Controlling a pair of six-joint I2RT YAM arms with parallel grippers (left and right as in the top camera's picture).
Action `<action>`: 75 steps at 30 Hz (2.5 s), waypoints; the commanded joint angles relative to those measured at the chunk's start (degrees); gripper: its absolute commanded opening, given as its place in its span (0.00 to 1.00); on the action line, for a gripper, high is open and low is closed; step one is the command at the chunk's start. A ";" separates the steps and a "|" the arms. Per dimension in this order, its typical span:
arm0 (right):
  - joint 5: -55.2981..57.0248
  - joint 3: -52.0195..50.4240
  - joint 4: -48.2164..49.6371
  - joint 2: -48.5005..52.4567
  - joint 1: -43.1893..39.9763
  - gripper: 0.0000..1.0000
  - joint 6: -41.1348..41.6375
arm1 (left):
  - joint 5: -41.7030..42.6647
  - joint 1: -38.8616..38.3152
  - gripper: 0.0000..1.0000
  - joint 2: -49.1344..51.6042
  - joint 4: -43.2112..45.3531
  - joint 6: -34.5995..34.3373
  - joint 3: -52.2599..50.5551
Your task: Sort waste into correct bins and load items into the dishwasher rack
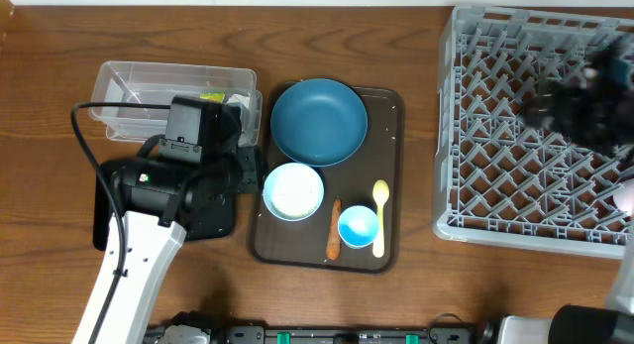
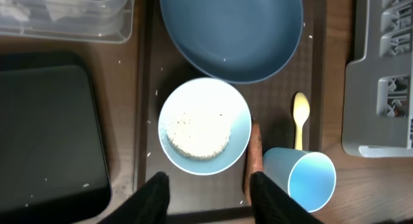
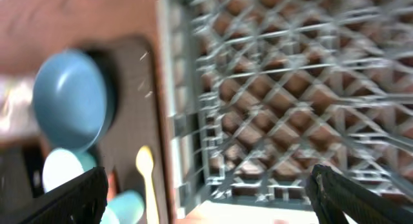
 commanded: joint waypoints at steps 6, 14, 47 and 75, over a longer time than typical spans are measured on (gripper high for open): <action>4.76 -2.58 -0.46 0.04 7.50 0.98 -0.20 | -0.74 -3.80 0.52 0.57 -4.20 0.66 0.85; 4.92 -5.79 -0.04 0.04 8.26 0.99 -0.22 | -0.76 -13.77 0.56 4.72 -4.42 -0.04 0.85; 4.04 -8.39 0.90 0.04 8.26 0.99 -0.22 | 3.74 -28.20 0.59 24.41 3.15 -1.53 0.85; 4.09 -8.39 0.81 0.04 8.24 0.99 -0.22 | 3.80 -24.72 0.06 24.85 4.94 -2.10 2.73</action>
